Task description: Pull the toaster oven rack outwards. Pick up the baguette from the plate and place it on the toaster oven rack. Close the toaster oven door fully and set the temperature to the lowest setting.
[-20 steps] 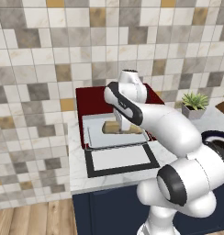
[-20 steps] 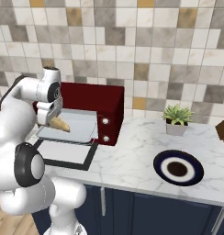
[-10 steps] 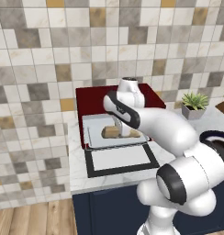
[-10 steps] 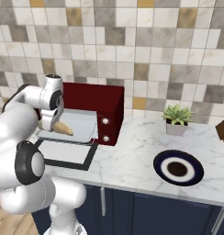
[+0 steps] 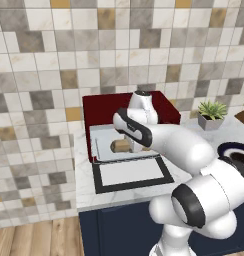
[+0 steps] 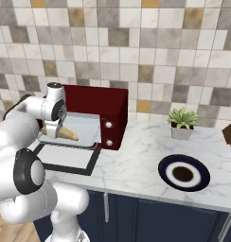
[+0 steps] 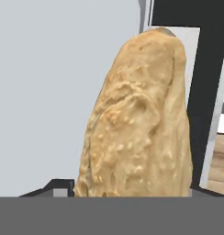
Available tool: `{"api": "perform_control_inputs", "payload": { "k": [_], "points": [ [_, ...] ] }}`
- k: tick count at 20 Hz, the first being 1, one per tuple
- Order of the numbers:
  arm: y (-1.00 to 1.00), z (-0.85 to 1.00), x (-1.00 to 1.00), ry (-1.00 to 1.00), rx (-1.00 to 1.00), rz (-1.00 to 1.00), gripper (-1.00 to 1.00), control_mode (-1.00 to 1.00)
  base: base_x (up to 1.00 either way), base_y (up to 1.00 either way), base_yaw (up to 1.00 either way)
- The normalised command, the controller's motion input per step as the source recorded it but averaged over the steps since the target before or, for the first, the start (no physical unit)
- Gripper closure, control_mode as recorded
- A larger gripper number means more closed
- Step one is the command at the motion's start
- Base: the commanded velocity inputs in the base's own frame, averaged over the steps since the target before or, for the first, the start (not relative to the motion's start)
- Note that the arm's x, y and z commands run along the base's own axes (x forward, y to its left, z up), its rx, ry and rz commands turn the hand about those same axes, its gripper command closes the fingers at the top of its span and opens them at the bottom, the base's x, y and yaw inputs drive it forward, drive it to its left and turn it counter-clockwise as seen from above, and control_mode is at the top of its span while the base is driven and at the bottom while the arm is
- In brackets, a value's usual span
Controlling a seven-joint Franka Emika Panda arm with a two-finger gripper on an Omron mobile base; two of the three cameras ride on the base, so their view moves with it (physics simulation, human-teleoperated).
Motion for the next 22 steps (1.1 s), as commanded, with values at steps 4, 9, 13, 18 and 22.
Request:
{"api": "perform_control_inputs", "payload": {
  "k": [4, 9, 13, 18, 22],
  "points": [
    [0.00, -0.05, 0.35, -0.05, 0.00, 0.03, 1.00, -1.00, 0.00, 0.00, 0.00],
    [0.00, 0.00, 0.29, 0.00, 0.00, 0.00, 1.00, -1.00, 0.00, 0.00, 0.00],
    [-0.02, 0.00, 0.34, 0.00, 0.00, 0.01, 1.00, -1.00, 0.00, 0.00, 0.00],
    [-0.06, 0.00, 0.42, 0.00, 0.00, 0.04, 1.00, -1.00, 0.00, 0.00, 0.00],
    [-0.08, 0.00, 0.39, 0.00, 0.00, 0.05, 1.00, -1.00, 0.00, 0.00, 0.00]
  ]
}}
